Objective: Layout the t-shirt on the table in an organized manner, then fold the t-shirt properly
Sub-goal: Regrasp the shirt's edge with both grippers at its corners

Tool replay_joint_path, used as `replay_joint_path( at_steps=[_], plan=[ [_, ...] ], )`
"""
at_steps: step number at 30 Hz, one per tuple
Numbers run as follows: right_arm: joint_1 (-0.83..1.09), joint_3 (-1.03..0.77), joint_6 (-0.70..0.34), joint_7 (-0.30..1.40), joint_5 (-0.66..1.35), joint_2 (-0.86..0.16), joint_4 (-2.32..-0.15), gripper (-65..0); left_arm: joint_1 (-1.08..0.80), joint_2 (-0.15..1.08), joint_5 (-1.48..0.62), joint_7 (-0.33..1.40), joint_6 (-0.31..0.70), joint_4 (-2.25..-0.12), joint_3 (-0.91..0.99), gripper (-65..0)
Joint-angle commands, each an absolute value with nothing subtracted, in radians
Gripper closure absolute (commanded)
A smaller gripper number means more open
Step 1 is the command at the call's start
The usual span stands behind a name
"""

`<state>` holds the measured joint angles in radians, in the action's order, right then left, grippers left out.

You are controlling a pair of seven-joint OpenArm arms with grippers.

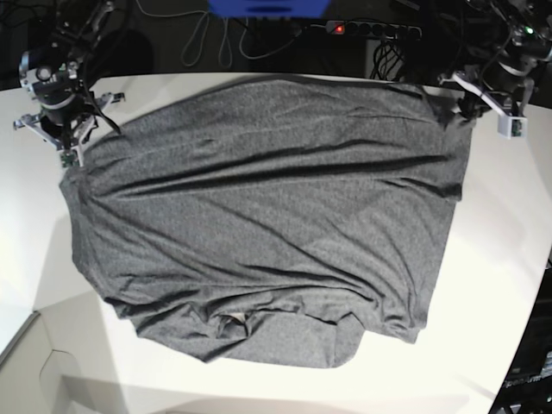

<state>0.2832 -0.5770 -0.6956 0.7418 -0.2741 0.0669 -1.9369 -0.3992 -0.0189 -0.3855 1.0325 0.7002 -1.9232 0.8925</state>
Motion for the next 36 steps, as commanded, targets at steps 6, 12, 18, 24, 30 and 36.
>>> replay_joint_path(
  at_steps=[6, 12, 18, 24, 30, 36],
  plan=[
    [0.294, -0.573, -0.698, 0.727, -0.269, 0.088, -1.952, -20.8, -0.398, -0.005, -0.403, 1.013, 0.698, -1.939, 0.895, -0.2],
    [0.372, -0.423, -0.698, 0.723, -0.268, 0.091, -1.952, -31.7, -0.398, -0.005, -0.403, 1.015, 0.698, -1.939, 0.895, -0.2],
    [0.418, -0.320, -0.698, 0.722, -0.268, 0.087, -1.949, -32.5, -0.397, 0.024, -0.403, 1.017, 0.698, -1.940, 0.895, -0.3],
    [0.414, -0.312, -0.698, 0.722, -0.268, 0.084, -1.903, -33.7, -0.397, 0.024, -0.403, 1.017, 0.698, -1.940, 0.895, -0.3],
    [0.410, -0.285, -0.698, 0.722, -0.268, 0.085, -1.905, -37.7, -0.397, 0.024, -0.403, 1.017, 0.698, -1.940, 0.895, -0.3],
    [0.380, -0.285, -0.698, 0.722, -0.268, 0.090, -1.899, -37.7, -0.395, 0.024, -0.403, 1.017, 0.698, -1.940, 0.895, -0.3]
  ],
)
